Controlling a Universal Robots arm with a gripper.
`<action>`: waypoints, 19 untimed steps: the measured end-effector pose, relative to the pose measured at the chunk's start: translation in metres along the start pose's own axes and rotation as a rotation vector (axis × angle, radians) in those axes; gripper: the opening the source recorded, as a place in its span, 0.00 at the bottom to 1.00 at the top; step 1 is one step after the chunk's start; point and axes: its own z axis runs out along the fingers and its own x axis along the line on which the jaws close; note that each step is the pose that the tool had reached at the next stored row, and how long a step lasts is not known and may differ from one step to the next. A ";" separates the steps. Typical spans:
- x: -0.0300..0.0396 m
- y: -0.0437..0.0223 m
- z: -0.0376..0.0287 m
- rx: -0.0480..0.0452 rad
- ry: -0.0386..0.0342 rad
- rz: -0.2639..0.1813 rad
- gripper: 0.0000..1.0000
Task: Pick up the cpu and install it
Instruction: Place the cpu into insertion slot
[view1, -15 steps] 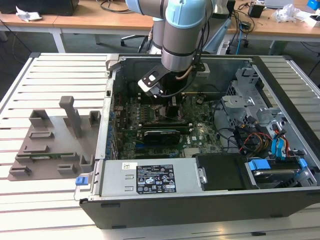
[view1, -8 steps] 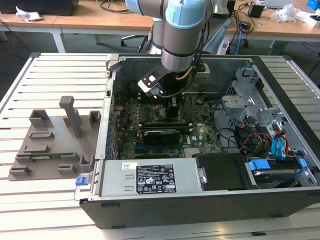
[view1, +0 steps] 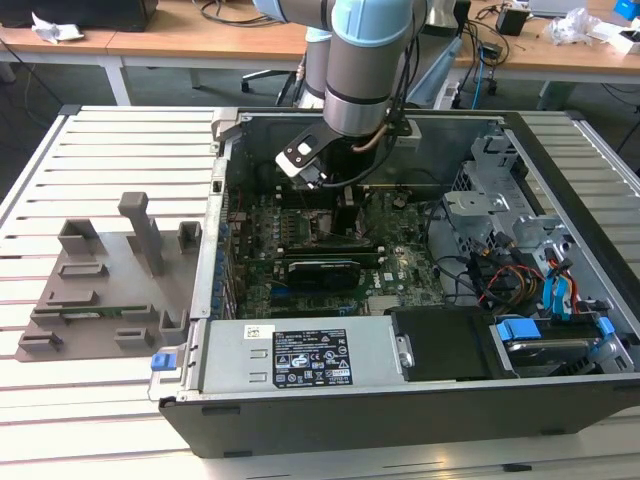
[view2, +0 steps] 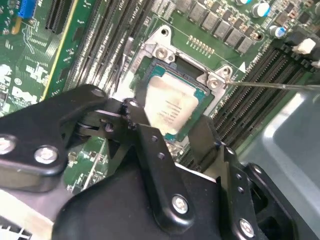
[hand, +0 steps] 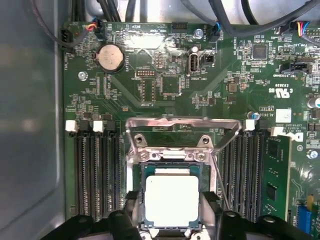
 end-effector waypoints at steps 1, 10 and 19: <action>0.0003 0.0000 -0.0002 0.0000 0.0000 0.000 0.54; -0.0024 -0.0010 0.0012 -0.0001 -0.0046 -0.001 0.11; -0.0056 0.0121 0.0043 0.0124 -0.0056 -0.015 0.11</action>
